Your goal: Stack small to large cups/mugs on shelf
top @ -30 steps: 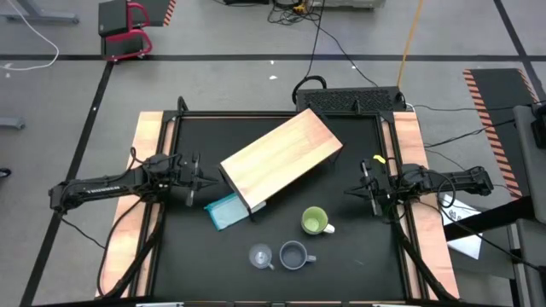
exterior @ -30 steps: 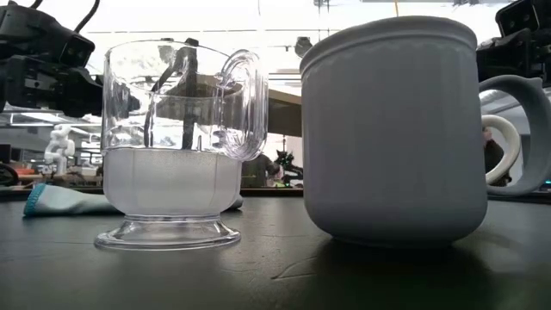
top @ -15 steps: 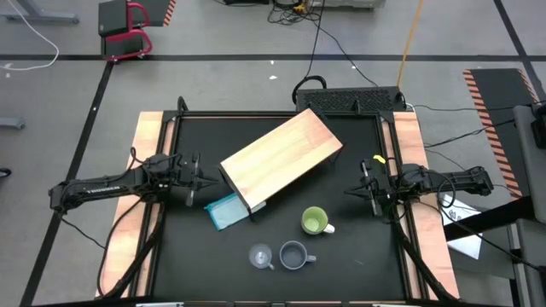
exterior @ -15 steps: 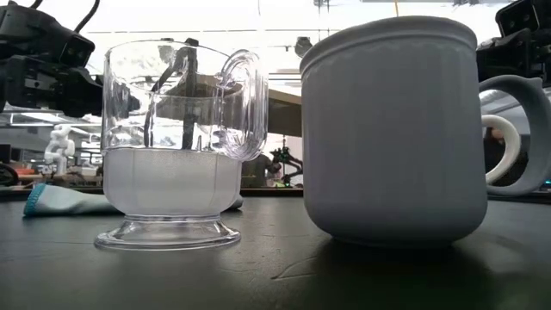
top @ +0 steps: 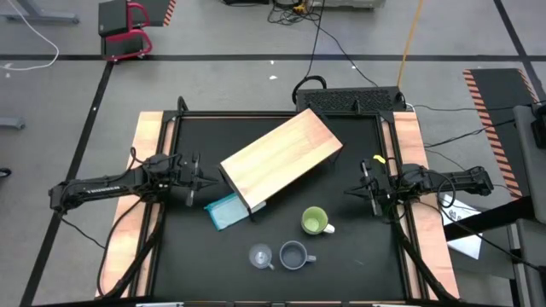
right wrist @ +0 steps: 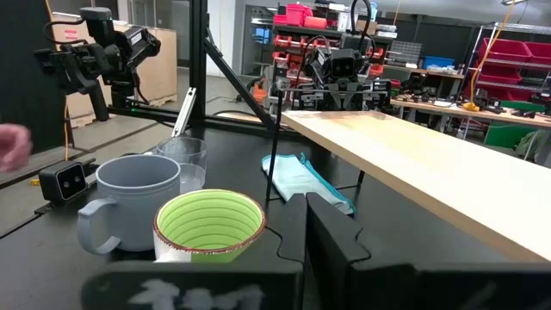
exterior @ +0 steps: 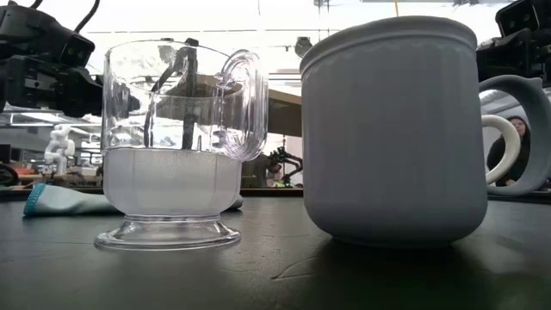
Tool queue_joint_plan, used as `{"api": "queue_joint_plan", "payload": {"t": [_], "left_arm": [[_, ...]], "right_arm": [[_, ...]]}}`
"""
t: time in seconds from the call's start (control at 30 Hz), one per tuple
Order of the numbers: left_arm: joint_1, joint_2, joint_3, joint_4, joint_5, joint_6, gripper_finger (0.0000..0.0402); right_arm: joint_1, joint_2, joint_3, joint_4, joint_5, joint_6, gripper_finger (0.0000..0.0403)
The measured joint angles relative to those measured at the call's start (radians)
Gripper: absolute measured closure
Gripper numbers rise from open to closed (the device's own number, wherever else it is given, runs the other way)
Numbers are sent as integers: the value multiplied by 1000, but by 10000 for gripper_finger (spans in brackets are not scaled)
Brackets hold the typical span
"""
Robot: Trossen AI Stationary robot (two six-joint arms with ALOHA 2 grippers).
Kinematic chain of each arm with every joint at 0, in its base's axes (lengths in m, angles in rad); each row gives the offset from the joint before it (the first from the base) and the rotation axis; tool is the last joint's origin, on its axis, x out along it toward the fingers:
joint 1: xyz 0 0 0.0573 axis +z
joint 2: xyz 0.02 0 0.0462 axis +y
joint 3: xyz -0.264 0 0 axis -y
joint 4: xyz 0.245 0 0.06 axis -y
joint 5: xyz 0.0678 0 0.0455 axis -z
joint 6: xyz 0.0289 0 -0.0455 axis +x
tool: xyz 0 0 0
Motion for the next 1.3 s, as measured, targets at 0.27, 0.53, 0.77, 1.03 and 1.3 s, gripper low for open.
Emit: {"api": "queue_joint_plan", "payload": {"t": [0.27,0.53,0.77,1.03,1.3], "left_arm": [[0,0,0,0,0,0,371],[0,0,0,0,0,0,371],[0,0,0,1,0,0,371],[0,0,0,1,0,0,371],[0,0,0,21,0,-59,371]], "right_arm": [[0,0,0,0,0,0,403],[0,0,0,0,0,0,403],[0,0,0,0,0,0,403],[0,0,0,0,0,0,403],[0,0,0,0,0,0,403]]}}
